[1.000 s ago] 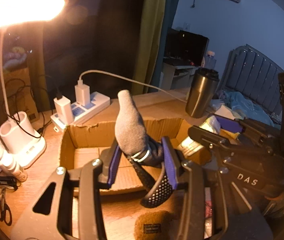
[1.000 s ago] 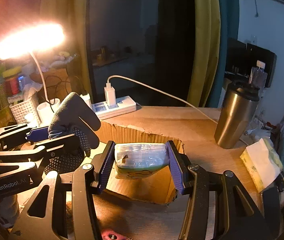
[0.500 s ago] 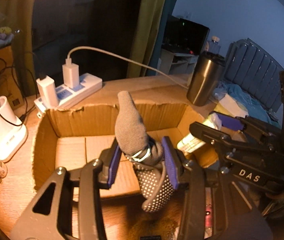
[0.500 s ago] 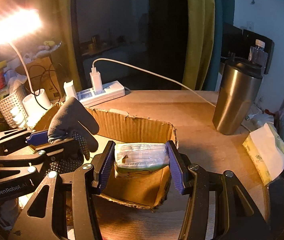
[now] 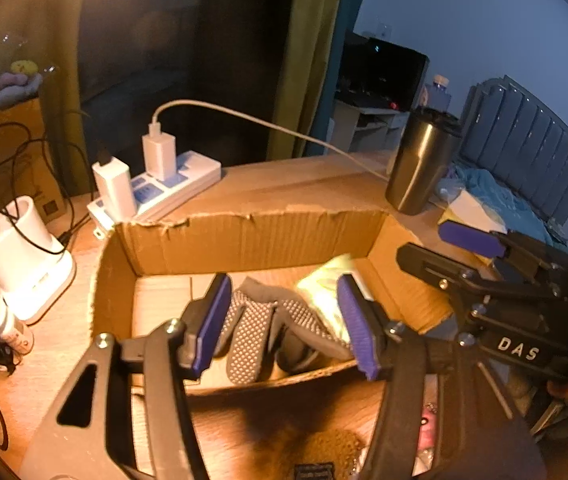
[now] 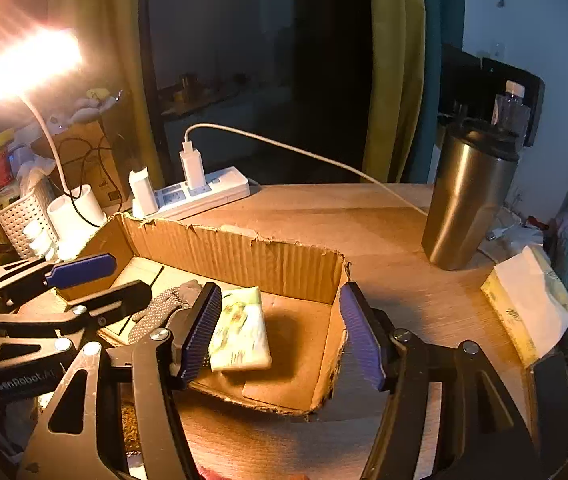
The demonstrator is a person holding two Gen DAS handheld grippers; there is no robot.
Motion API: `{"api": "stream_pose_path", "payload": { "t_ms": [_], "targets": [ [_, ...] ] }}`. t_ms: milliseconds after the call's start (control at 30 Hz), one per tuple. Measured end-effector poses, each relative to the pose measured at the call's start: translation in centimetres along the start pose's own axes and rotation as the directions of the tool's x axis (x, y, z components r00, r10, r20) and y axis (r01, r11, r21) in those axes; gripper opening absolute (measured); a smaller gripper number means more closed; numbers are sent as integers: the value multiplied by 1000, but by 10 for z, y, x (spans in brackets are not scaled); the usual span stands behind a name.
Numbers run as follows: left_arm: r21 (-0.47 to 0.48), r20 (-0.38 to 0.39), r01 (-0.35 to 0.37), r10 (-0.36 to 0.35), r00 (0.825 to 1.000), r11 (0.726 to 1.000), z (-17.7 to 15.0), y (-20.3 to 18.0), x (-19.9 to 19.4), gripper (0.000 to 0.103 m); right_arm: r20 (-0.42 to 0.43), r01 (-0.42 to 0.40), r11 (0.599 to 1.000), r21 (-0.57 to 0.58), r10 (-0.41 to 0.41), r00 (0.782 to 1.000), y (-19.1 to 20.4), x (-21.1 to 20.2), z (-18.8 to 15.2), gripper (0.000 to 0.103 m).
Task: Organize soft objects
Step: 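Open left tool to drop the glove in the box while right tool releases the tissue pack there, then move left tool to the brown fuzzy pad while right tool moves to the pink plush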
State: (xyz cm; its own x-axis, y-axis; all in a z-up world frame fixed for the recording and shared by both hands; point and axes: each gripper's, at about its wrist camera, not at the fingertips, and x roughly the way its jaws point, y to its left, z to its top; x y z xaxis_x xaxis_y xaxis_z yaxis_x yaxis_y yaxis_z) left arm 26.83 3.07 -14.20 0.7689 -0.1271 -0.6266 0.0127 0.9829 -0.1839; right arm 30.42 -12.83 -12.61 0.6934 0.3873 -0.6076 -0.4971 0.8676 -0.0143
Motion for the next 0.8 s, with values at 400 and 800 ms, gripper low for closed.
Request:
{"api": "stream_pose_path", "payload": {
  "t_ms": [400,800],
  "targets": [
    [-8,64,-11,12,998,1000,2,0,-40,63,42,18,1000,-12,-17,999,11,-34,0,67],
    [2,122,-16,16,992,1000,-5,-7,-83,64,91,36,999,-15,-34,995,21,-75,-4,68]
  ]
}}
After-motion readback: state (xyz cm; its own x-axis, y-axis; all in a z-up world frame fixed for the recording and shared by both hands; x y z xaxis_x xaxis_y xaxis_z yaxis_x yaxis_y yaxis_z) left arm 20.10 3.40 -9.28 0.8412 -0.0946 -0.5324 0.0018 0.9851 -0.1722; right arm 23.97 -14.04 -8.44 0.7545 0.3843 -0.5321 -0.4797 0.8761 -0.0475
